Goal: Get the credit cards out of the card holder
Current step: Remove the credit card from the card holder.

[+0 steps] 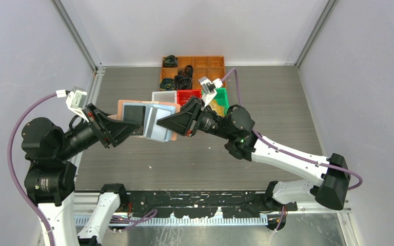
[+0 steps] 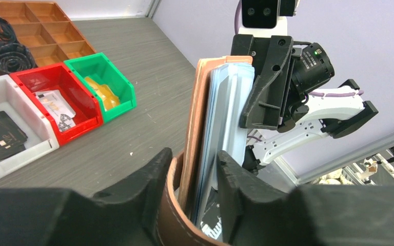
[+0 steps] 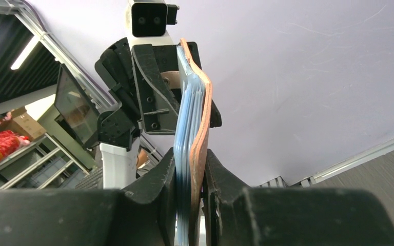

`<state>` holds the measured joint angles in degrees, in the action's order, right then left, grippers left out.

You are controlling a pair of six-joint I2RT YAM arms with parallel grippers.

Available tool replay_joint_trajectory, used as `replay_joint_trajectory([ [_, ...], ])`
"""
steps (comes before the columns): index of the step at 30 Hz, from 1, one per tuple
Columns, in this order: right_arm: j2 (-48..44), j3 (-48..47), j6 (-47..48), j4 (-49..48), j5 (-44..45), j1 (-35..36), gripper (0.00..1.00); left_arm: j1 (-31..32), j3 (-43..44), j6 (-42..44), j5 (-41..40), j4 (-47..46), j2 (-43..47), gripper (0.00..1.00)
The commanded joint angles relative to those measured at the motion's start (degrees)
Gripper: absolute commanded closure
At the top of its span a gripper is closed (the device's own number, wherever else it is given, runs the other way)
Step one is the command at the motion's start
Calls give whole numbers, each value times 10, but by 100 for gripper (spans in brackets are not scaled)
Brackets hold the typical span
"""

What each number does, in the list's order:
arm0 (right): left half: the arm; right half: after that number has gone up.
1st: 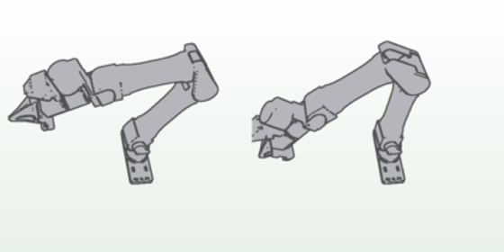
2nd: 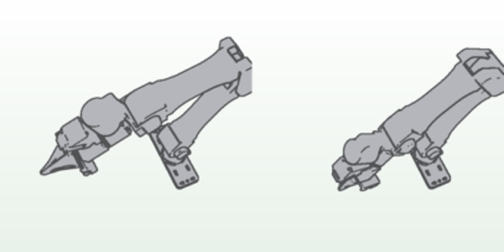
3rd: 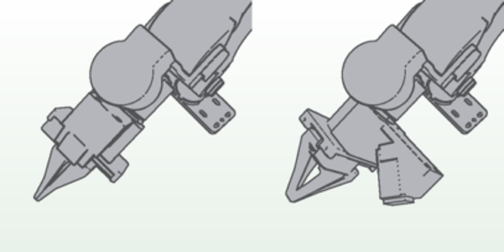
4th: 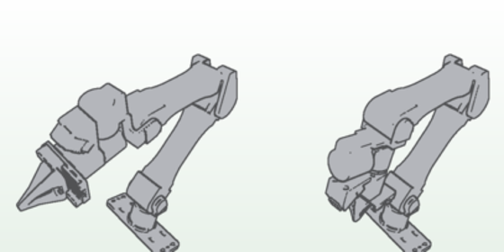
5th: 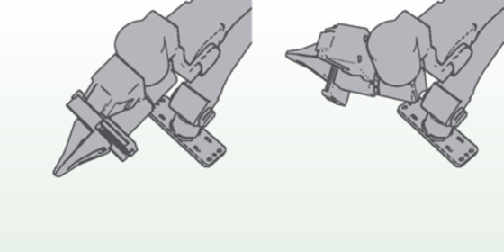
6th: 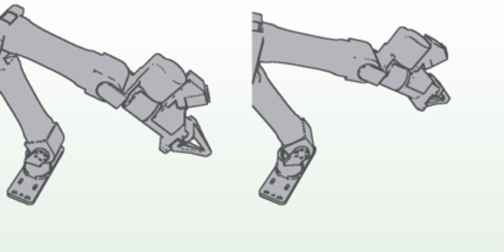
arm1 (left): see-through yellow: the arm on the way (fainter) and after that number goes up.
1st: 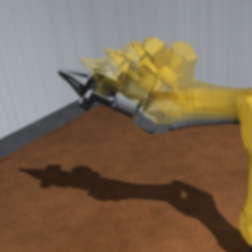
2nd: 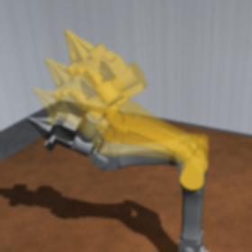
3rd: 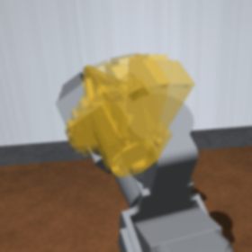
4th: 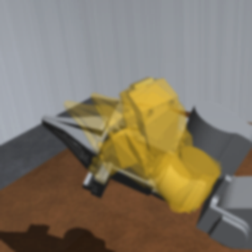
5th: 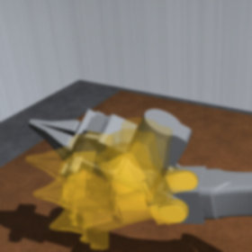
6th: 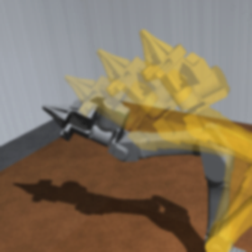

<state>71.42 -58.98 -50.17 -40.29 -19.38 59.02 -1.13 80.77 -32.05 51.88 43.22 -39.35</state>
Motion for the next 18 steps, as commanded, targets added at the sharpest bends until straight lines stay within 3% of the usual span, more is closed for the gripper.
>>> replay_joint_trajectory([
  [1,1,1,-33,-86,14,1,99,2,3,-16,-6,-51,9,68],
  [7,13,6,-52,-104,14,1,99,2,8,-23,-19,-58,10,72],
  [13,27,11,-81,-136,26,1,99,2,8,-42,-9,-70,6,61],
  [18,44,16,-116,-177,26,1,99,2,4,-49,-13,-80,7,64],
])
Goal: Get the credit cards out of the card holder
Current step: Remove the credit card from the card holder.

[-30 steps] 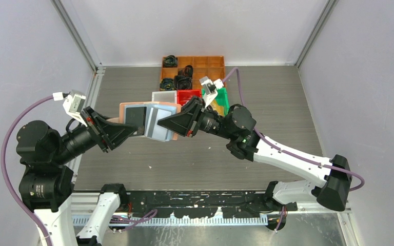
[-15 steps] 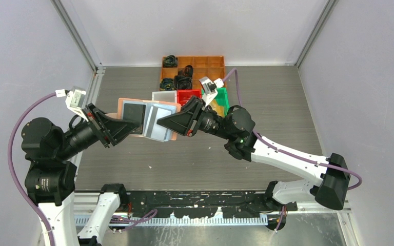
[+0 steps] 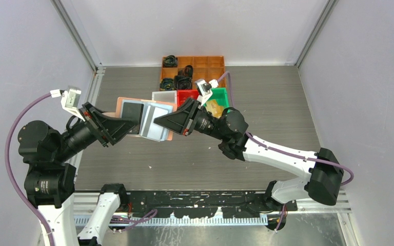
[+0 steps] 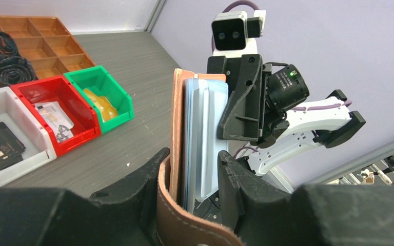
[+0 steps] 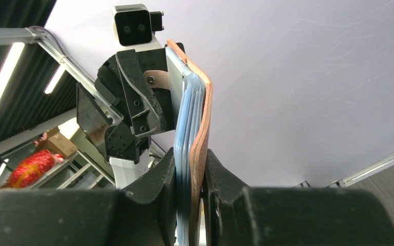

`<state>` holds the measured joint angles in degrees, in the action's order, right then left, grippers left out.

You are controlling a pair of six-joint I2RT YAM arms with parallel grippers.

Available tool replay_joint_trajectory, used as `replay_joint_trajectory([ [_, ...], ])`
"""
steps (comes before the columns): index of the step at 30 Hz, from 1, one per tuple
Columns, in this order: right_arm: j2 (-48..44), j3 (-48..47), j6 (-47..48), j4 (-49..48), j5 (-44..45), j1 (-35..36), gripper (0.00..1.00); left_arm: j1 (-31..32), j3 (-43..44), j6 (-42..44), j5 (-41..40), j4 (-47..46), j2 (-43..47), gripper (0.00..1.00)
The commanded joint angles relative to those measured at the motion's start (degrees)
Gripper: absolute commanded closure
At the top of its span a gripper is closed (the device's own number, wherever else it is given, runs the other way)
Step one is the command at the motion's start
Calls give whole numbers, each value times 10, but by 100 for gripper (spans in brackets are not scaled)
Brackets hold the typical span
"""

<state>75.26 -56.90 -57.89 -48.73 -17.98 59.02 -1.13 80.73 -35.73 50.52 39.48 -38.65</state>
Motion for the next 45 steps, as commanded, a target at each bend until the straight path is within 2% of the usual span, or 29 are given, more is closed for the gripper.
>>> replay_joint_trajectory([
  [1,8,-2,-46,-101,11,1,99,2,4,-12,-4,-42,0,66],
  [4,8,3,-49,-107,9,1,99,2,7,-11,-18,-40,1,75],
  [7,6,10,-49,-109,10,1,99,2,5,-10,-36,-37,6,88],
  [9,6,13,-49,-109,9,1,94,2,1,-4,-48,-34,9,95],
  [12,2,18,-46,-105,4,0,66,2,-2,12,-63,-22,11,100],
  [13,-4,19,-43,-94,3,-4,51,2,-2,21,-66,-19,11,100],
  [14,-13,20,-40,-73,5,-9,41,2,-1,29,-72,-12,10,100],
  [16,-42,26,-22,-22,16,-24,29,2,1,50,-87,2,10,100],
  [18,-85,24,5,69,48,-44,23,2,3,76,-97,21,8,100],
  [21,-138,0,19,248,97,-104,21,2,-2,109,-116,50,5,100],
  [24,-163,-4,-27,284,74,-191,28,2,-3,129,-118,82,-7,100],
  [26,-171,-19,-13,292,54,-196,30,2,-1,131,-98,96,-18,100],
  [30,-126,-68,-40,275,-65,-180,33,2,-2,115,-52,105,-37,100],
  [34,-50,-118,-39,266,-138,-115,33,2,-14,78,-2,85,-47,100],
  [41,22,-162,-42,242,-174,-35,37,2,-22,19,64,59,-65,100],
  [45,41,-170,-41,254,-176,-19,41,2,-27,7,61,41,-60,100],
])
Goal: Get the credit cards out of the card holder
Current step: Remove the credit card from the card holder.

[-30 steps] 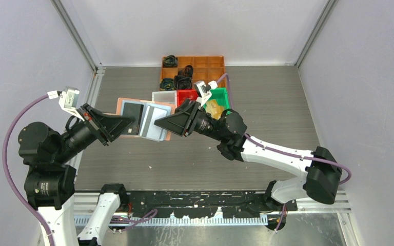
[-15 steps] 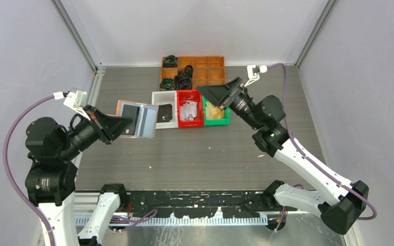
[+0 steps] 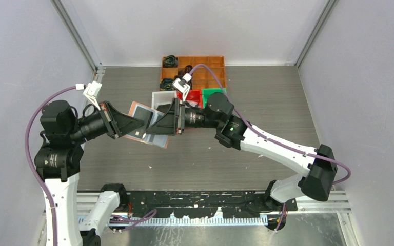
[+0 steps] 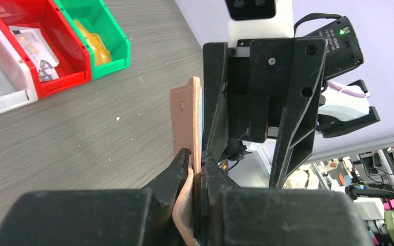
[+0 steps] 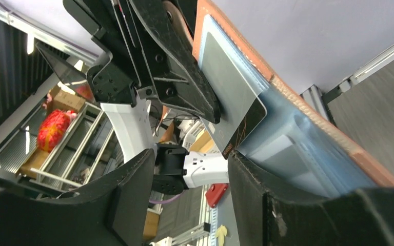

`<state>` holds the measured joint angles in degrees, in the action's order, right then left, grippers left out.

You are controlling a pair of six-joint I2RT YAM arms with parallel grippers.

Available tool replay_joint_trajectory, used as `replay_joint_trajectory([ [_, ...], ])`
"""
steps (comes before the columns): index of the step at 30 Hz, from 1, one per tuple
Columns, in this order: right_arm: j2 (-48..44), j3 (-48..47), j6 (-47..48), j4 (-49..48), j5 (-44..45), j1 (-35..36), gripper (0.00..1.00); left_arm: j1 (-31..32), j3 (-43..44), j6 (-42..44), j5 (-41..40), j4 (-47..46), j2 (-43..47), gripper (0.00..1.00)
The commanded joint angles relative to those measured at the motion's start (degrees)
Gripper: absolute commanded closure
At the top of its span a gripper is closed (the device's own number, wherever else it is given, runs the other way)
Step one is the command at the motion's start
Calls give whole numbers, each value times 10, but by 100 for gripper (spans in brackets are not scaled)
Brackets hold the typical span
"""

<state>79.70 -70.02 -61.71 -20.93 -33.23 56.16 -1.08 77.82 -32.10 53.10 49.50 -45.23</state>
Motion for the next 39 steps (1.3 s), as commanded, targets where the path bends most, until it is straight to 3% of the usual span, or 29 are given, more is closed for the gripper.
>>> replay_joint_trajectory([
  [1,-2,-39,1,-19,-19,10,40,1,2,-26,33,-59,8,100],
  [7,-1,-66,58,98,31,13,43,1,6,-18,23,-59,21,100],
  [13,-8,-63,79,124,57,13,43,1,14,-51,29,-84,26,100],
  [22,1,-47,27,10,72,14,45,1,-38,-184,68,-174,44,100],
  [29,4,-12,-39,-130,67,14,60,1,-52,-171,68,-165,58,96],
  [34,7,19,-76,-194,73,14,70,1,-49,-175,69,-165,57,80],
  [39,9,44,-98,-239,85,14,79,1,-65,-249,89,-217,57,69],
])
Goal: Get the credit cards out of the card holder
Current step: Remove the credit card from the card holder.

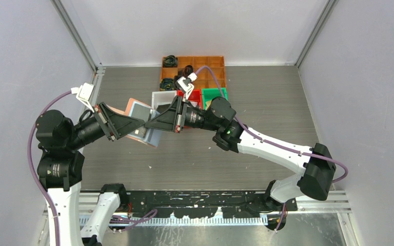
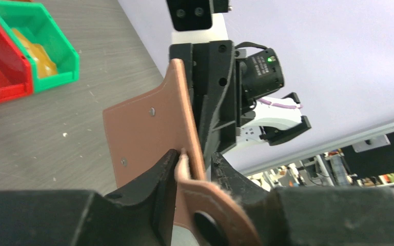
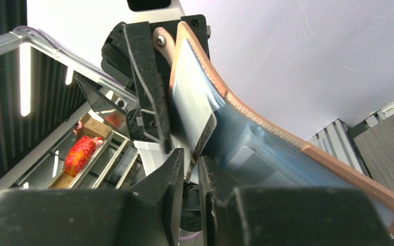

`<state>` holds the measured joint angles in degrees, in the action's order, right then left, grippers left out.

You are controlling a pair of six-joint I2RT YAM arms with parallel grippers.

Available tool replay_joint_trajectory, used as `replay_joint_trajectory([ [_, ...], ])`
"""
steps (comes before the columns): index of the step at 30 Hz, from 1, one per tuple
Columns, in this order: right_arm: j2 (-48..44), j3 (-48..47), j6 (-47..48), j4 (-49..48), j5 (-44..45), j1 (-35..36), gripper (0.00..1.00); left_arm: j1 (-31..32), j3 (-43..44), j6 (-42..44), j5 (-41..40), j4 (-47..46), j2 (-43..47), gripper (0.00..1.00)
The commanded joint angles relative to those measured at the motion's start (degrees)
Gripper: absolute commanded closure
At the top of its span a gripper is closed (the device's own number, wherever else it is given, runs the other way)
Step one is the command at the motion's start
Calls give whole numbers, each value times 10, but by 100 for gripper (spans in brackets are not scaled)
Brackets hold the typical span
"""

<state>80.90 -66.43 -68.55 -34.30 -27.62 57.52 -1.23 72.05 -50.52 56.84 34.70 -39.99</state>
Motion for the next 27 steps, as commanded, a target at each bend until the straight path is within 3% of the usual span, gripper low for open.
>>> replay_joint_trajectory([
  [1,-4,13,-30,-110,31,0,81,3,-6,-70,54,-73,4,67],
  [9,-16,40,-29,-136,41,0,88,3,9,-88,59,-79,-2,71],
  [21,-29,80,-34,-173,44,0,88,1,31,-105,42,-75,-8,89],
  [27,-20,78,-50,-202,42,0,77,1,36,-106,40,-72,-8,93],
])
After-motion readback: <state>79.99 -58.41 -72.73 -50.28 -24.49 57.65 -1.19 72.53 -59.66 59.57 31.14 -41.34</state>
